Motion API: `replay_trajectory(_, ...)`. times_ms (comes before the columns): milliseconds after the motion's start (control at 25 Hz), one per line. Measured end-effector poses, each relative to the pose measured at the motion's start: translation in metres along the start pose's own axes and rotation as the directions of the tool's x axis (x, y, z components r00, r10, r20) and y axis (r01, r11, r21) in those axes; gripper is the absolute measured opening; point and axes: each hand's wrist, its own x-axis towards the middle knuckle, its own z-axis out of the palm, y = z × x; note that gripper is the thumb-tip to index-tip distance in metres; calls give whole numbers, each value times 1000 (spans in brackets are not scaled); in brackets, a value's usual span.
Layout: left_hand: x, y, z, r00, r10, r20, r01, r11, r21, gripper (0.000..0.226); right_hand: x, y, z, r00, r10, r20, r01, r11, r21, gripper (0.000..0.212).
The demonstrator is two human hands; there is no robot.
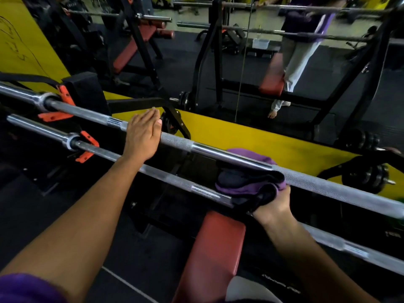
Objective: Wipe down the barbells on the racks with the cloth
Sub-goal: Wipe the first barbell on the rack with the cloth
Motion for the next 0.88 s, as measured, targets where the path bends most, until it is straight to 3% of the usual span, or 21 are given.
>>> replay_trajectory(240,0,-3,1,1000,10,-8,-10,1000,-9,65,-19,-4,-15,980,14,198,-27,998,64,53)
replay_trajectory(320,1,-2,2,1000,14,-27,-14,1000,-6,64,-19,-4,-17,908,33,419,-77,993,90,57)
replay_trajectory(440,2,-4,4,999,25,-47,-25,1000,2,65,-3,21,5,902,-22,432,5,999,42,73)
replay_trajectory(480,3,-4,4,999,25,-42,-25,1000,3,66,3,35,16,829,-14,559,-50,994,100,78)
replay_trajectory(560,2,-4,4,1000,18,-26,-17,1000,10,68,18,60,46,903,-19,430,0,999,44,99)
replay_trajectory(640,3,-3,1,1000,10,-2,-10,1000,3,70,26,88,83,891,115,439,-100,993,-58,89)
replay_trajectory(720,1,-3,-1,1000,0,17,0,1000,-5,73,32,98,87,930,167,327,-144,985,-94,82)
replay_trajectory(800,0,-4,-1,1000,-7,26,7,1000,-15,73,32,89,70,877,284,388,-274,958,-83,93)
replay_trajectory(880,0,-5,0,1000,-8,27,8,1000,-15,72,27,67,39,845,249,474,-253,966,-56,89)
